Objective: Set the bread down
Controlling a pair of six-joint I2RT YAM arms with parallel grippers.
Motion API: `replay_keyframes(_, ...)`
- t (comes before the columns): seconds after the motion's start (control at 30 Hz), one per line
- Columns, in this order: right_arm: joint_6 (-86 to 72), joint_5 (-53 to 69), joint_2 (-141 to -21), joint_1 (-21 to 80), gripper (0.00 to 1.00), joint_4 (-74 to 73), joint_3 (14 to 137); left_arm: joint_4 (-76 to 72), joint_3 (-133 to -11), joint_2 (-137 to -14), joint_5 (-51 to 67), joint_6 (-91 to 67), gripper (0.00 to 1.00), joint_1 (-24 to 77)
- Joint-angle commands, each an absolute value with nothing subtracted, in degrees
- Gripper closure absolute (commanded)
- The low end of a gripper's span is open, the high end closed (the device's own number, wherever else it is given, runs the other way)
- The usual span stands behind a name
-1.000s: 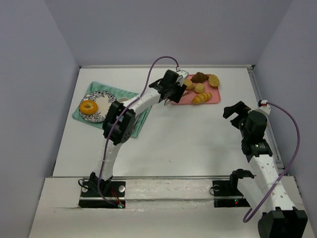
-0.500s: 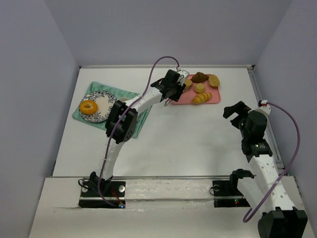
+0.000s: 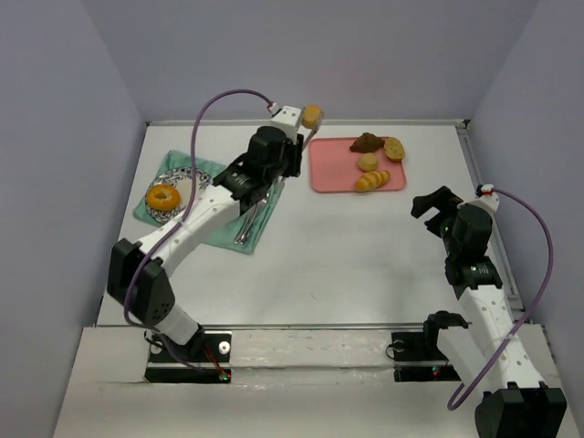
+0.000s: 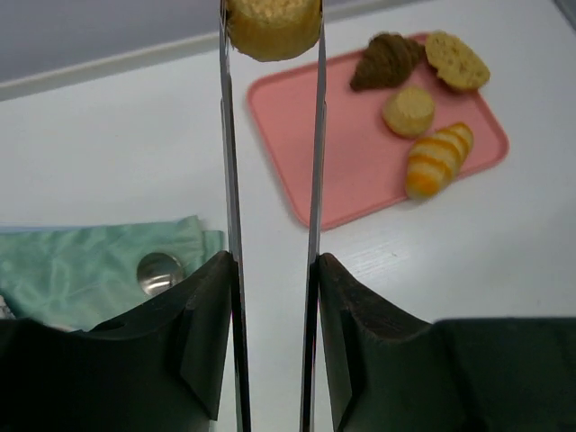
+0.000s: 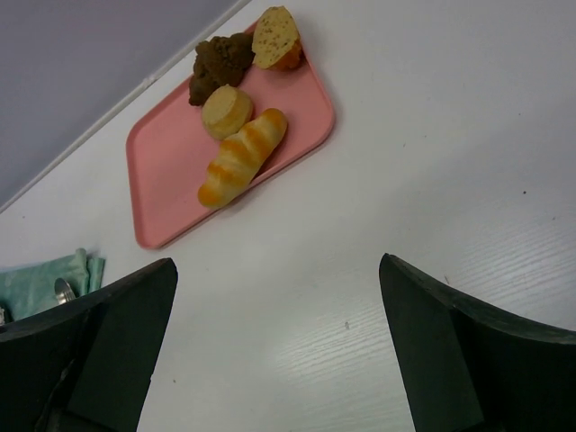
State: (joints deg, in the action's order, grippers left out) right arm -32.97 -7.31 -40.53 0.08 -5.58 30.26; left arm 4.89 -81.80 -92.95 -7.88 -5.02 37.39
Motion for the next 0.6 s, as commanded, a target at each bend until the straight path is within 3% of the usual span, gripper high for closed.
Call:
replay_keyframes(0.0, -32.61, -7.21, -40.52, 0.18, 0.0, -3.34, 31.2, 0.62, -71.92, -80.18, -21.44, -15.27, 0.55, 34.99)
replay_keyframes(0.1, -32.69, -6.95, -40.69, 0.18, 0.0, -3.16, 31.2, 4.04, -64.27, -74.02, -27.05, -23.1, 0.55, 29.46)
replay_keyframes(0.3, -32.87, -6.24, -41.92, 0.18, 0.0, -2.55, 31.46, 3.36, -49.59, -64.44, -26.83, -32.69, 0.55, 16.81)
replay_keyframes(0.57, -32.96, -6.15, -43.5, 0.18, 0.0, -2.37, 31.73, 5.71, -45.18, -66.0, -28.3, -36.12, 0.54, 13.01)
